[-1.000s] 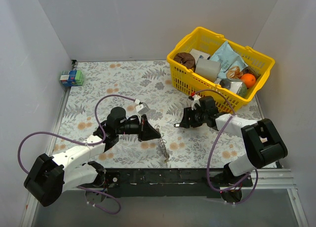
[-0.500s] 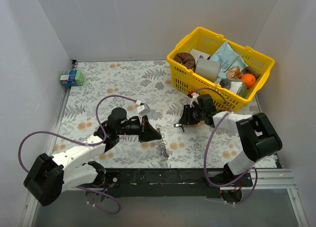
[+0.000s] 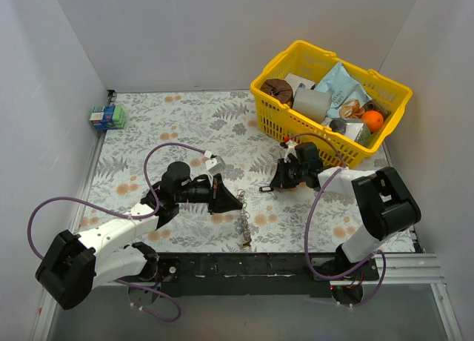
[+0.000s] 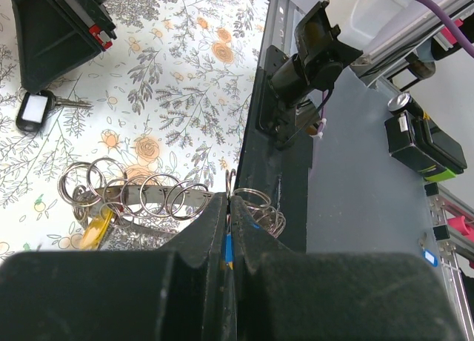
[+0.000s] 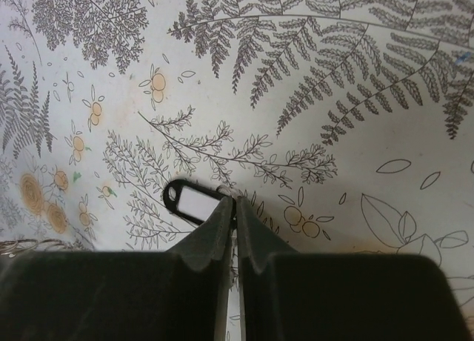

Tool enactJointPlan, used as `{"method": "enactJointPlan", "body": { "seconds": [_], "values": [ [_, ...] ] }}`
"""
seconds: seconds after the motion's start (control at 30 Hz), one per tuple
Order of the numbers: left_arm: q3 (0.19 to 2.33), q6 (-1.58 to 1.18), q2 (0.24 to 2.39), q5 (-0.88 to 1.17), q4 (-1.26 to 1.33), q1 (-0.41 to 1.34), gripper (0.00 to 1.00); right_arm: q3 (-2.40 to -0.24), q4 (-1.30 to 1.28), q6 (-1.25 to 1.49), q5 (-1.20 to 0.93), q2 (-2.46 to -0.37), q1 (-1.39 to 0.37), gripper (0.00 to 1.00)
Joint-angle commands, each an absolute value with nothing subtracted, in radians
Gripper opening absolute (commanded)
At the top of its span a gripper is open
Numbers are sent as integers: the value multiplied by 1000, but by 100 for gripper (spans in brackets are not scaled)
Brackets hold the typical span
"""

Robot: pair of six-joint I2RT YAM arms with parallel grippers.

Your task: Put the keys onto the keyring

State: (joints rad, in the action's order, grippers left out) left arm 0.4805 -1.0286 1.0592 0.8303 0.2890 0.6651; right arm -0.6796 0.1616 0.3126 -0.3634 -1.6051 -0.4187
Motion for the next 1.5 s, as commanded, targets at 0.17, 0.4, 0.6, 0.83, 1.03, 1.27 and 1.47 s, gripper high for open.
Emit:
{"method": "enactJointPlan", "body": {
  "seconds": [0.17, 0.4, 0.6, 0.83, 1.03, 1.27, 1.47],
  "values": [
    [499, -1014, 1055, 847, 308, 673, 0, -710, 204, 319, -408, -1614, -414, 1],
    [502, -1011, 1060, 844, 304, 673, 0, -704, 206, 310, -431, -1577, -414, 1],
    [505, -1009, 1058, 841, 298, 675, 0, -703, 190, 296, -445, -1531, -414, 1],
    [509, -1002, 1051, 833, 284, 677, 0, -700, 163, 272, -463, -1471, -416, 1],
    [517, -996, 1039, 810, 264, 676, 0, -696, 127, 259, -466, -1413, -416, 1],
    [512, -989, 1025, 798, 261, 676, 0, -704, 72, 242, -474, -1339, -416, 1],
    [514, -988, 1017, 790, 256, 678, 0, -706, 26, 224, -479, -1266, -417, 1]
  ]
}}
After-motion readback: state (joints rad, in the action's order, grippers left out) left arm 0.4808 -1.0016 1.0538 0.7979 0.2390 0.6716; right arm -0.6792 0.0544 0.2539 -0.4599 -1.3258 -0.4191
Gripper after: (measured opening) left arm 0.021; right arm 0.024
